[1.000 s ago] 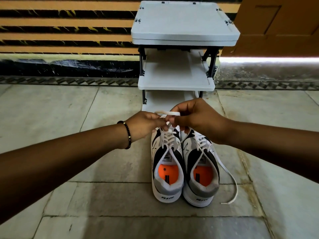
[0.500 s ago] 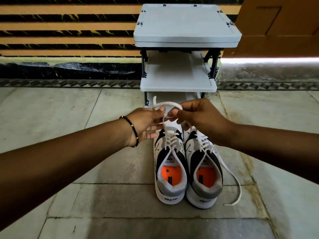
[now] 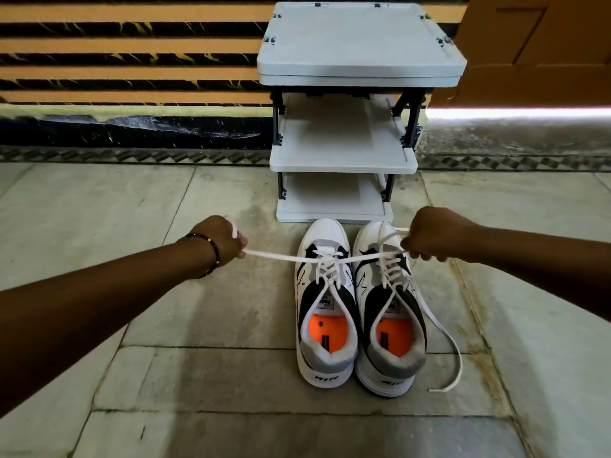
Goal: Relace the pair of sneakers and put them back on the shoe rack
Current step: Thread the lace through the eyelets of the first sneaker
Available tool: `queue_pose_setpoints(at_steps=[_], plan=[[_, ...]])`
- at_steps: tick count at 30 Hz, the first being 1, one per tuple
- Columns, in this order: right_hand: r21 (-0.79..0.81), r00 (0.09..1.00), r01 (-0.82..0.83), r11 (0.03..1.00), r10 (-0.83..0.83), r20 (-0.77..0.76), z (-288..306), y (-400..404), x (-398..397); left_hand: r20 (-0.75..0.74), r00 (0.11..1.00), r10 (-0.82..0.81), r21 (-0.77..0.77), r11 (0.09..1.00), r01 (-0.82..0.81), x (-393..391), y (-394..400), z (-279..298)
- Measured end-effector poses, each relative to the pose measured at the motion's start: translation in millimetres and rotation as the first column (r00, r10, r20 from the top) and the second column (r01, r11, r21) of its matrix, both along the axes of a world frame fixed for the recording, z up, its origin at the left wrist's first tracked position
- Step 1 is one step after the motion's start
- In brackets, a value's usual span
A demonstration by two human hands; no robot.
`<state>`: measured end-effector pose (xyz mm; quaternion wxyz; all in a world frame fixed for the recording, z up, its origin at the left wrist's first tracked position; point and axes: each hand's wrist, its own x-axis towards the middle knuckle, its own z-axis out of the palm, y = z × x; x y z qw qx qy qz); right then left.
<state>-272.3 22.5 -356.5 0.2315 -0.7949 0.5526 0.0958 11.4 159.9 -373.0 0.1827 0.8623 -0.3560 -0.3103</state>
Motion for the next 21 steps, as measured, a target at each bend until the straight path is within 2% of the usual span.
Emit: queue_pose_setpoints(at_steps=[2, 3, 4, 7, 10, 13, 15, 18, 21], plan=[[-0.082, 0.978, -0.128, 0.988, 0.112, -0.176, -7.9, 0.7, 1.6, 0.161, 0.975, -0.153, 0.253, 0.961, 0.109, -2.6, 1.6, -6.5], [-0.159, 0.964, -0.207, 0.965, 0.174, -0.203, -8.8, 3.8, 3.3, 0.172, 0.967, -0.189, 0.325, 0.937, 0.126, -7.4, 2.2, -6.5], [-0.211, 0.958, -0.266, 0.941, 0.234, -0.165, -8.5, 7.6, 6.6, 0.183, 0.959, -0.218, 0.339, 0.929, 0.147, -11.2, 0.9, -9.0], [-0.229, 0.914, -0.38, 0.896, 0.402, 0.057, -7.2, 30.0, 26.8, 0.214, 0.891, -0.4, 0.157, 0.914, 0.373, -31.7, -6.9, -13.1], [-0.114, 0.891, -0.44, 0.891, 0.449, 0.065, -19.6, 50.4, 45.5, 0.176, 0.784, -0.596, 0.012, 0.797, 0.604, -62.0, -12.1, -16.9], [-0.072, 0.904, -0.405, 0.911, 0.411, 0.115, -26.6, 57.7, 49.8, 0.257, 0.648, -0.717, 0.001, 0.671, 0.742, -78.8, -13.1, -21.7], [-0.074, 0.895, -0.383, 0.921, 0.39, 0.217, -25.6, 56.3, 49.0, 0.352, 0.56, -0.75, -0.004, 0.597, 0.802, -79.9, -13.2, -21.9], [-0.066, 0.851, -0.387, 0.92, 0.383, 0.36, -18.5, 54.0, 46.0, 0.385, 0.556, -0.737, -0.075, 0.575, 0.815, -74.7, -11.3, -16.1], [-0.11, 0.826, -0.398, 0.911, 0.408, 0.389, -13.2, 56.0, 43.7, 0.267, 0.585, -0.766, -0.096, 0.583, 0.807, -68.3, -5.2, -12.9]])
